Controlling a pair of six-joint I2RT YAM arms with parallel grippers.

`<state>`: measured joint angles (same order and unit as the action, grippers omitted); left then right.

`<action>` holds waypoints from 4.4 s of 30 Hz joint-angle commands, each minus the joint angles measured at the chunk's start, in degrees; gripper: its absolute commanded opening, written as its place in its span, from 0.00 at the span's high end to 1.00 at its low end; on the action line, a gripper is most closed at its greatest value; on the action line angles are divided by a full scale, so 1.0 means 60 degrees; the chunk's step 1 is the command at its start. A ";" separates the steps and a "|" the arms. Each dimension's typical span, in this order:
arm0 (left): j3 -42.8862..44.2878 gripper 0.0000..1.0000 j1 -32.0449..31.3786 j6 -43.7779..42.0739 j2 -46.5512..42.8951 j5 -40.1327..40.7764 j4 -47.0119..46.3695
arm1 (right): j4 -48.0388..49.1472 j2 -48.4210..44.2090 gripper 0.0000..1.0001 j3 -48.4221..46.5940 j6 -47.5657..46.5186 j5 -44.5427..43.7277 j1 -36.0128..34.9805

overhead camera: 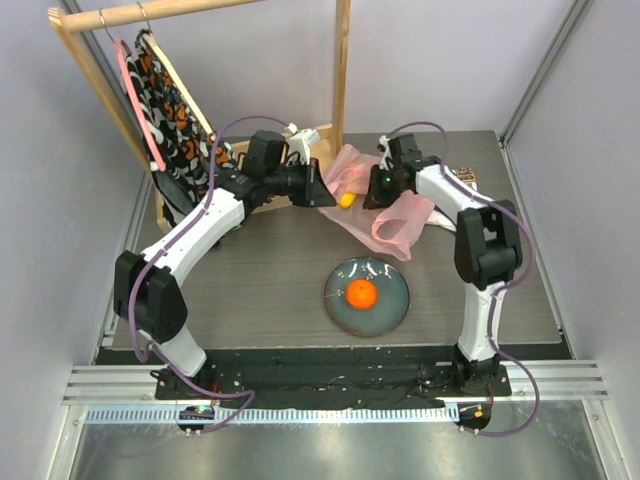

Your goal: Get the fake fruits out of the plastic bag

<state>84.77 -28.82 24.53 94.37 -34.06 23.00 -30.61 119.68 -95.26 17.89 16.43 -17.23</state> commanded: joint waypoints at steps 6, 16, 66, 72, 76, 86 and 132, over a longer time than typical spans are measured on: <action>0.1354 1.00 -0.0031 -0.0061 0.0882 -0.0021 -0.0363 | -0.1314 -0.4153 0.79 0.2414 -0.1531 0.1378 0.0133; 0.1355 1.00 -0.0045 0.0365 0.0168 -0.1016 -0.0890 | 0.0178 -0.3308 0.45 0.2402 -0.0185 0.0692 -0.0028; 0.0797 1.00 -0.0353 -0.0838 -0.0245 -0.1485 0.0385 | 0.1043 0.0619 0.00 -0.1963 0.1705 0.0237 0.0001; 0.1003 1.00 -0.0426 -0.0823 -0.0069 -0.1545 0.0385 | 0.1249 0.1674 0.00 -0.2887 0.1692 0.0031 -0.0335; 0.0959 1.00 -0.0441 -0.0939 -0.0098 -0.1427 0.0428 | 0.1132 0.1865 0.04 -0.2917 0.1530 -0.0261 -0.0438; 0.1164 1.00 -0.0427 -0.1188 0.0224 -0.0506 0.0502 | 0.1030 0.0900 0.50 -0.2727 0.0403 0.0730 -0.0175; 0.1912 1.00 0.0086 -0.1613 0.0577 0.1561 0.0458 | -0.5477 -0.7774 0.73 0.4421 -1.0483 0.0872 -0.2460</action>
<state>96.18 -28.47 16.88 101.84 -25.80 26.50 -65.23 73.08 -71.20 -44.21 28.14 -32.03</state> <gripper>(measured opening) 0.017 0.550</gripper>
